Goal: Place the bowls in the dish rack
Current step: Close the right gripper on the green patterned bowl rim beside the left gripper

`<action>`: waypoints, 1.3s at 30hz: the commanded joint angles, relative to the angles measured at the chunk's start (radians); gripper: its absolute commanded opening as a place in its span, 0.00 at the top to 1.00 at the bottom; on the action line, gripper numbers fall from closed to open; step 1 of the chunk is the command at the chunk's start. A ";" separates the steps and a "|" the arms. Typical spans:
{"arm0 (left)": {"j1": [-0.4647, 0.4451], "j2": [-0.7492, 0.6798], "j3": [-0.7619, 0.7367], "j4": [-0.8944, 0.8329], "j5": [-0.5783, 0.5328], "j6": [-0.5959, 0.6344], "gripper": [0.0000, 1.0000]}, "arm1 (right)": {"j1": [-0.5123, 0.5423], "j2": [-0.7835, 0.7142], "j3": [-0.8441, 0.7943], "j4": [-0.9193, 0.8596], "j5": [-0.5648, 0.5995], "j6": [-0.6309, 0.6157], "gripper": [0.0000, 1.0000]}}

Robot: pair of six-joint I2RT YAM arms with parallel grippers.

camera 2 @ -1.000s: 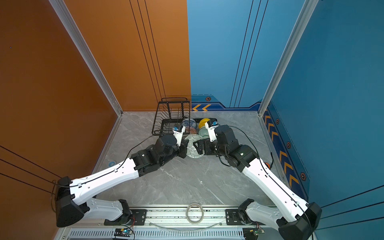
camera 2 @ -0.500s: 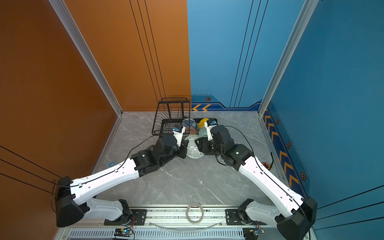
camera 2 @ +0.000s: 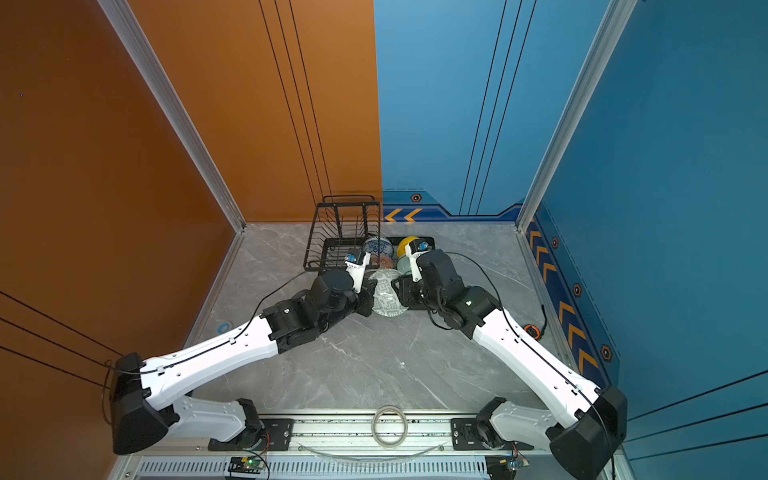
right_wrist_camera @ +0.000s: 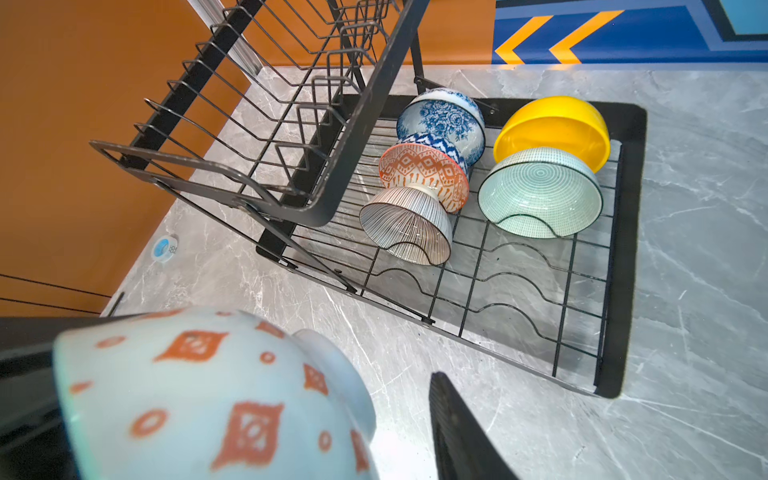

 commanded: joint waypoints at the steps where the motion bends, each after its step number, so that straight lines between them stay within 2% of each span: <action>1: 0.012 -0.021 0.003 0.049 0.001 -0.022 1.00 | 0.003 0.012 0.000 -0.006 -0.002 -0.009 0.67; 5: 0.014 -0.023 0.001 0.045 0.002 -0.024 1.00 | 0.003 0.018 0.004 -0.006 -0.001 -0.011 0.85; 9: 0.018 -0.021 0.001 0.042 0.010 -0.027 1.00 | 0.003 0.027 0.009 -0.006 -0.002 -0.014 0.99; 15: 0.018 -0.019 -0.003 0.031 0.019 -0.031 1.00 | 0.006 0.036 0.023 -0.010 -0.004 -0.025 1.00; 18: 0.031 -0.005 0.009 0.003 0.083 -0.030 0.98 | 0.006 0.039 0.028 -0.013 -0.004 -0.034 1.00; 24: 0.034 0.021 0.030 -0.062 0.145 -0.022 0.67 | 0.009 0.050 0.032 -0.027 0.016 -0.046 1.00; 26: 0.036 0.021 0.033 -0.071 0.156 -0.015 0.60 | 0.008 0.049 0.029 -0.030 0.022 -0.051 1.00; 33: 0.038 0.016 0.063 -0.138 0.196 0.024 0.18 | 0.007 0.026 0.008 -0.044 0.054 -0.085 1.00; 38: 0.040 -0.003 0.066 -0.185 0.208 0.044 0.00 | 0.000 -0.002 -0.017 -0.037 0.045 -0.127 1.00; 39: 0.040 -0.009 0.066 -0.197 0.207 0.048 0.02 | -0.003 -0.007 -0.024 -0.034 0.044 -0.137 1.00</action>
